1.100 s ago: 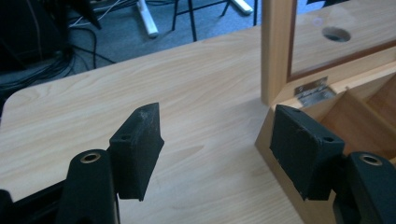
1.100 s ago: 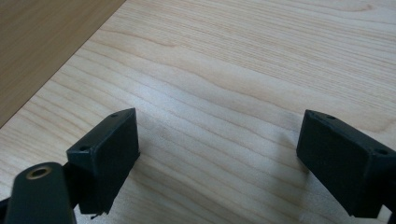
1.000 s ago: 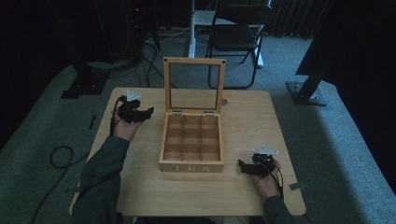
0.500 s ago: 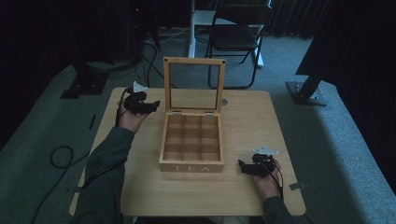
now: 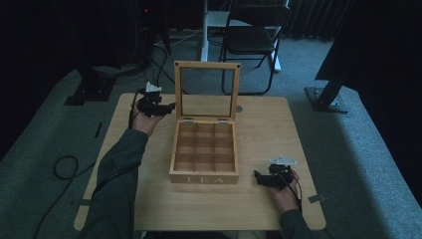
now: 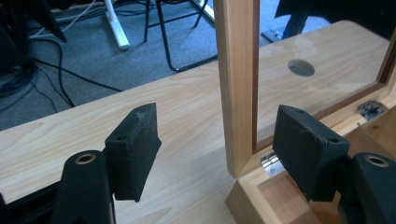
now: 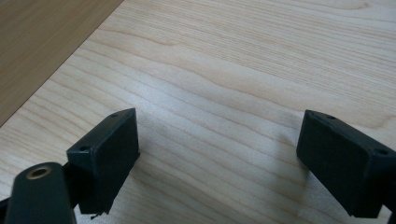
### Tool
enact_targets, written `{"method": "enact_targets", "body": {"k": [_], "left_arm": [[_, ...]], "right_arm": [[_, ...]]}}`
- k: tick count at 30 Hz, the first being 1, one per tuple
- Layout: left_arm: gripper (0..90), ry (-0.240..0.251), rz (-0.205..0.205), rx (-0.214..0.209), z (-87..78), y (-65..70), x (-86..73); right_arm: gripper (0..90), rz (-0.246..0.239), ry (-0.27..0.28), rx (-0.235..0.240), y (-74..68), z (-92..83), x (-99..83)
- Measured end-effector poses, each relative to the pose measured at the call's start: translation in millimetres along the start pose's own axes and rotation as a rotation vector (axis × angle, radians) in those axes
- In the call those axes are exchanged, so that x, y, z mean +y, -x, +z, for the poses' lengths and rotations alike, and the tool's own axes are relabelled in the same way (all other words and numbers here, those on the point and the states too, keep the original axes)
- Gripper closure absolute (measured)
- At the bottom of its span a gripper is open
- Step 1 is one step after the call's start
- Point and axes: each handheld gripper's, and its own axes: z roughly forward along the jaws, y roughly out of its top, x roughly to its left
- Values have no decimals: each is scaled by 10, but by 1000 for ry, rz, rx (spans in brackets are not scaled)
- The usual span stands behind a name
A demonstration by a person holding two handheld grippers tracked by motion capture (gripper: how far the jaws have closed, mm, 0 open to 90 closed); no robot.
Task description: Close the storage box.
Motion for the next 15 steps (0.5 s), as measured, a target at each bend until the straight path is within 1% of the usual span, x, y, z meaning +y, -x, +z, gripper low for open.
{"method": "enact_targets", "body": {"k": [4,9,14,15], "left_arm": [[317,6,1,5,34,6,35],[316,4,1,-2,80,14,71],[314,-1,-6,-8,142,20,104],[314,5,-14,-13,151,21,118]], "right_arm": [[125,0,0,0,0,0,0],[125,0,0,0,0,0,0],[125,0,0,0,0,0,0],[125,0,0,0,0,0,0]]}}
